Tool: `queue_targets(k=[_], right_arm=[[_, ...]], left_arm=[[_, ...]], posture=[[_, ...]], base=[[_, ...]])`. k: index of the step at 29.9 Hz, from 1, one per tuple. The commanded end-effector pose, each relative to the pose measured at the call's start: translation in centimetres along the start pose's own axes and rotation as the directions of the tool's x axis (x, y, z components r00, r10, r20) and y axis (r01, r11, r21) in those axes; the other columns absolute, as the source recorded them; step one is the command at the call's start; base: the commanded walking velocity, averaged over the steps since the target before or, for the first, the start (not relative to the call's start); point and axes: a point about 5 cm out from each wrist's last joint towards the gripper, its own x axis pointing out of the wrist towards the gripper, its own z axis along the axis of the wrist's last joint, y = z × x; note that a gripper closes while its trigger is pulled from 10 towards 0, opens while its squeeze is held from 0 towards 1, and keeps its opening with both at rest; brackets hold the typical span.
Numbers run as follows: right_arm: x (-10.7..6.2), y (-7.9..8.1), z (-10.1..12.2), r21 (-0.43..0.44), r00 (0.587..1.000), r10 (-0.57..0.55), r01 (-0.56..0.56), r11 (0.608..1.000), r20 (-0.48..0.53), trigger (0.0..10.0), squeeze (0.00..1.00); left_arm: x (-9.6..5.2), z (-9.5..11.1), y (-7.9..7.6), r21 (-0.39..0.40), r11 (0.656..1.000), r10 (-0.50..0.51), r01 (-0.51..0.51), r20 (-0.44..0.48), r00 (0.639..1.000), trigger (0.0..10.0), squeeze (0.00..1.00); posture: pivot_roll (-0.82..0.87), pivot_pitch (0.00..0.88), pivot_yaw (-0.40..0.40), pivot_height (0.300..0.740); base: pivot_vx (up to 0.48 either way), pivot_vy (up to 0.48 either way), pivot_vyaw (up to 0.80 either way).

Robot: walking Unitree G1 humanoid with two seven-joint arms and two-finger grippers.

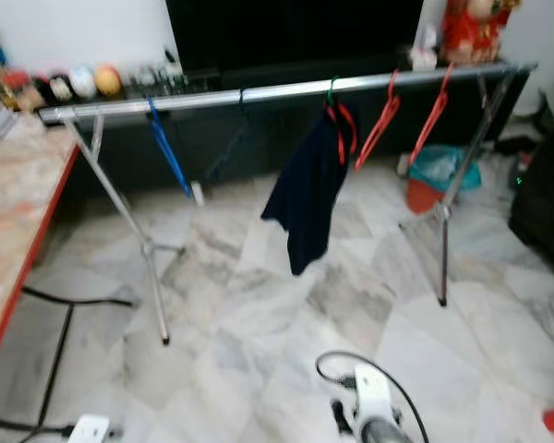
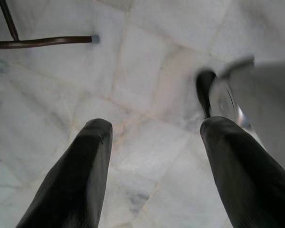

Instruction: Hang hanger

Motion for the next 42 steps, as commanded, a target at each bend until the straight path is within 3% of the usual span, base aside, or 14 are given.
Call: queue_targets(k=[1, 20, 37, 42], right_arm=[[0.07, 0.77, 0.0, 0.003, 1.0, 0.017, -0.017, 1.0, 0.0, 10.0, 0.0], [0.07, 0.68, 0.06, -0.011, 1.0, 0.021, -0.021, 1.0, -0.002, 10.0, 0.0], [0.08, 0.73, 0.01, -0.004, 1.0, 0.02, -0.02, 1.0, -0.008, 10.0, 0.0], [0.08, 0.74, -0.03, -0.009, 1.0, 0.023, -0.024, 1.0, -0.013, 10.0, 0.0]], left_arm=[[-0.09, -0.1, 0.5, -0.008, 1.0, 0.012, -0.012, -0.003, 1.0, 10.0, 0.0], [-0.07, -0.04, 0.39, -0.008, 1.0, 0.008, -0.008, 0.0, 1.0, 10.0, 0.0], [-0.07, 0.04, 0.45, -0.01, 1.0, 0.008, -0.008, 0.005, 1.0, 10.0, 0.0], [-0.07, 0.04, 0.42, -0.009, 1.0, 0.004, -0.004, 0.005, 1.0, 10.0, 0.0]], posture=[[-0.1, 0.0, 0.05, 0.74], [-0.1, 0.0, 0.043, 0.74], [-0.1, 0.0, 0.046, 0.74], [-0.1, 0.0, 0.046, 0.74]], base=[[-0.281, 0.0, 0.0], [-0.284, 0.0, 0.0], [0.0, 0.0, 0.0], [0.0, 0.0, -0.73]])
